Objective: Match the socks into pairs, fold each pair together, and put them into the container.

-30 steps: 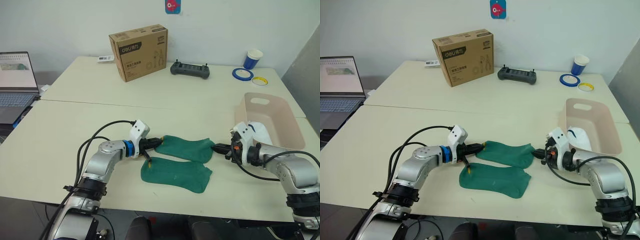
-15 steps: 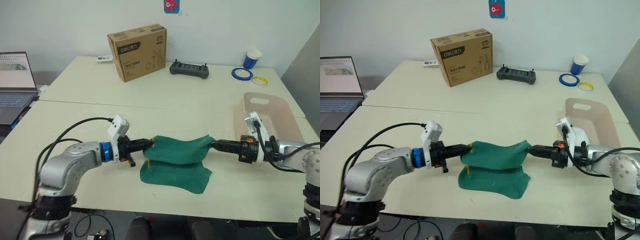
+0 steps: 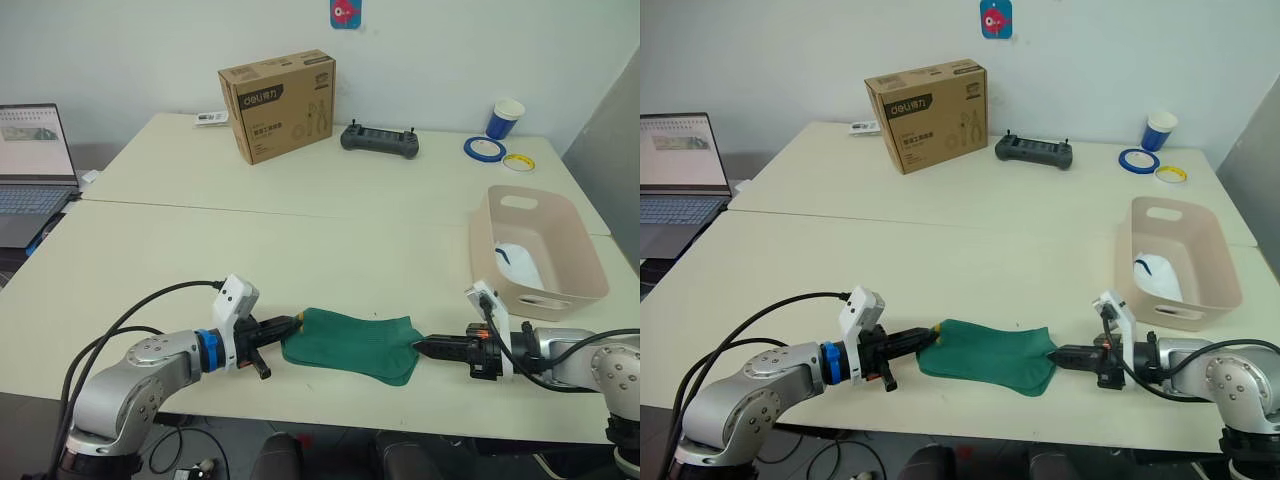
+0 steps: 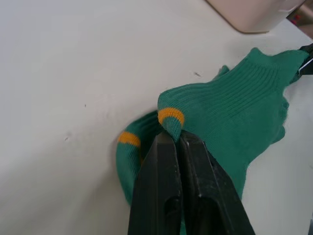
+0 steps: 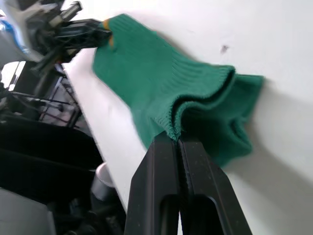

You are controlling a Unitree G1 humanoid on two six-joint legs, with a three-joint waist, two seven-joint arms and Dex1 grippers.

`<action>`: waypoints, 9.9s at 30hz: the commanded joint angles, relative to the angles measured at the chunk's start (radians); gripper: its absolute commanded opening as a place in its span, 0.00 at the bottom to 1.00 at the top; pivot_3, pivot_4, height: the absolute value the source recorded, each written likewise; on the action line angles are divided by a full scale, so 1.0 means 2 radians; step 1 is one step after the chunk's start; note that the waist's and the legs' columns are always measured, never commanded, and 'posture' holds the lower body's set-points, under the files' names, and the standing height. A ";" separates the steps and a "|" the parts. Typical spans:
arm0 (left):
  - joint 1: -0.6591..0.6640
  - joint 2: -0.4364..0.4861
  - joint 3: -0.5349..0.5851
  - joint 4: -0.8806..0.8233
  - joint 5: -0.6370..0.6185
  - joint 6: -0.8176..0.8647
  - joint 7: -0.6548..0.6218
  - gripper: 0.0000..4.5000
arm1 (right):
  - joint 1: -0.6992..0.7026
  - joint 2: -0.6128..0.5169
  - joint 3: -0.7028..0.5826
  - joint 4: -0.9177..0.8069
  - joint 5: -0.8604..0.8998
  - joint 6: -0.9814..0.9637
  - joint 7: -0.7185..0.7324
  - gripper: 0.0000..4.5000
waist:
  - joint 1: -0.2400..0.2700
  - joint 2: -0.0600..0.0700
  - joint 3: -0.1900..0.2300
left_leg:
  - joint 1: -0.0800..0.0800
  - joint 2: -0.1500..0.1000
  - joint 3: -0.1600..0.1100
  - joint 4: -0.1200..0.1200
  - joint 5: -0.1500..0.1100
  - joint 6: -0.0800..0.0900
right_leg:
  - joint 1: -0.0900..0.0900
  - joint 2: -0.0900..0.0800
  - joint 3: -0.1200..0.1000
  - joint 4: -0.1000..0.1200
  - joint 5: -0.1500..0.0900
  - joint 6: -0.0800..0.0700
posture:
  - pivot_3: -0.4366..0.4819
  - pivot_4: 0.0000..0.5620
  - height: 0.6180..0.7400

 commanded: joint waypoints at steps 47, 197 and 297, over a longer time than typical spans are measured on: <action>-0.019 0.071 0.072 0.047 -0.029 -0.042 -0.066 0.99 | -0.005 -0.115 0.004 -0.015 -0.036 -0.169 0.121 0.40 | 0.002 0.000 0.000 | 0.000 0.000 0.000 0.000 0.000 0.000 | -0.001 0.000 0.000 0.000 -0.001 -0.001 | 0.48 0.27 1.00; -0.125 0.029 -0.158 0.097 0.135 -0.215 -0.138 0.13 | -0.011 -0.072 0.145 0.137 -0.264 -0.384 0.233 0.00 | 0.002 0.000 0.000 | 0.003 0.000 0.001 -0.001 0.000 0.000 | 0.003 0.000 0.001 0.000 -0.001 0.000 | 0.48 0.27 1.00; -0.129 0.057 -0.186 0.143 0.228 -0.262 -0.156 0.00 | -0.092 0.050 0.129 0.037 -0.133 -0.132 0.113 0.34 | 0.002 0.000 0.000 | 0.001 0.001 -0.001 -0.001 0.000 0.000 | 0.001 0.002 -0.001 0.000 -0.001 -0.002 | 0.48 0.27 1.00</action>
